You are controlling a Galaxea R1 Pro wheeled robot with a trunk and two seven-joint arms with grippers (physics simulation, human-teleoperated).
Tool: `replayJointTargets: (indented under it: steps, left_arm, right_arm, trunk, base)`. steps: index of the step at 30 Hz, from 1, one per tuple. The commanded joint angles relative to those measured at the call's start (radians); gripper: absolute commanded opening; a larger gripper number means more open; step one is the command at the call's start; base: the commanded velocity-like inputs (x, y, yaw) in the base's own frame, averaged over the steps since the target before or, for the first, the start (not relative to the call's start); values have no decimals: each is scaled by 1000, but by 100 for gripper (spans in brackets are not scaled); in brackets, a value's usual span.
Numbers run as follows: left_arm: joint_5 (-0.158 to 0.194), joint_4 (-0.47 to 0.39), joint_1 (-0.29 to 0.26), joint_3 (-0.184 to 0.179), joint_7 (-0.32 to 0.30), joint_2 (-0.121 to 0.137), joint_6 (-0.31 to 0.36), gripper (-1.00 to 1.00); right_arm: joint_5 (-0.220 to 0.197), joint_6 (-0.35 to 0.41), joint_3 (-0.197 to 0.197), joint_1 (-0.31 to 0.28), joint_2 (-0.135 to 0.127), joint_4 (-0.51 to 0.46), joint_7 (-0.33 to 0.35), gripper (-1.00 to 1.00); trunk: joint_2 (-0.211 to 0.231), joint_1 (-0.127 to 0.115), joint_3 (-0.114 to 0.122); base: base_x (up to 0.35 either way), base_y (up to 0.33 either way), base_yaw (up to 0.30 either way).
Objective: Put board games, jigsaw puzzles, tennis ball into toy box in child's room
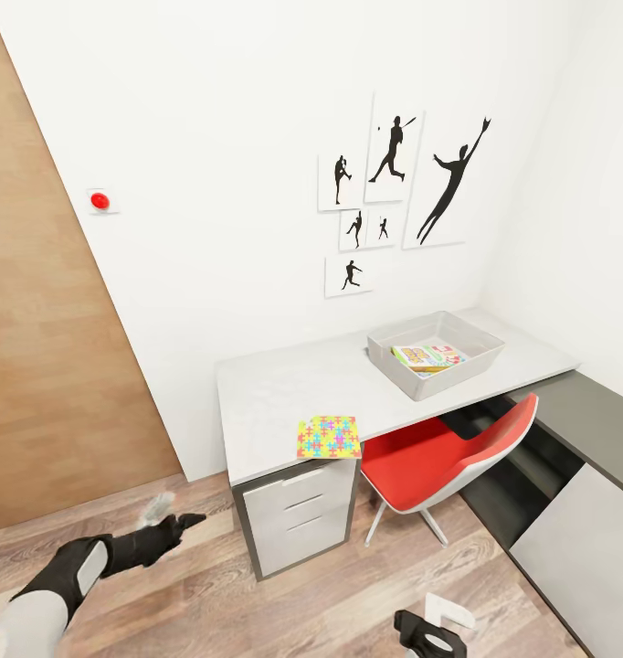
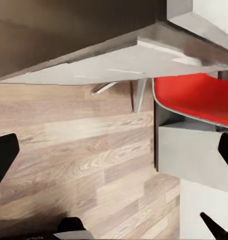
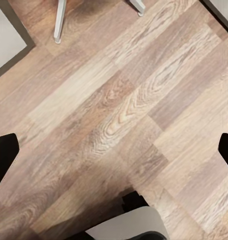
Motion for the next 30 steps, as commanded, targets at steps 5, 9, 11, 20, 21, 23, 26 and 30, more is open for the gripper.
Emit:
replayJointTargets:
  steps: [5,9,11,20,21,23,26,30]
  left_arm:
    - [257,-61,-6,5,-18,-33,86,100]
    - [396,-64,-6,2,-16,-73,-6,100]
    - [418,-46,-6,3,-15,-89,-48,100]
    - [440,-3,-6,5,-14,-112,-94,100]
    - [440,-2,-6,4,-14,-113,-95,100]
    - [440,-1,-6,4,-14,-113,-96,100]
    - [441,0,-6,5,-13,-115,-100,100]
    - [442,0,-6,5,-13,-115,-100,100]
  right_arm:
    - [-11,-7,8,-1,-1,0,5,100]
    - [-12,-7,8,-1,1,0,7,100]
    - [-11,-7,8,-1,3,0,7,100]
    - [-10,-7,8,-1,5,-1,7,100]
    - [-10,-7,8,-1,6,-1,7,100]
    - [-9,-7,8,-1,7,-1,7,100]
    - [-9,-7,8,-1,7,-1,7,100]
    - [-9,-7,8,-1,8,-1,7,100]
  trunk:
    - [-2,1,-2]
    - [-2,1,-2]
    - [-2,1,-2]
    - [-2,1,-2]
    - [-2,1,-2]
    - [-2,1,-2]
    - [-2,1,-2]
    - [-2,1,-2]
  base:
    - [0,0,0]
    - [0,0,0]
    - [0,0,0]
    - [0,0,0]
    - [0,0,0]
    - [0,0,0]
    - [0,0,0]
    - [0,0,0]
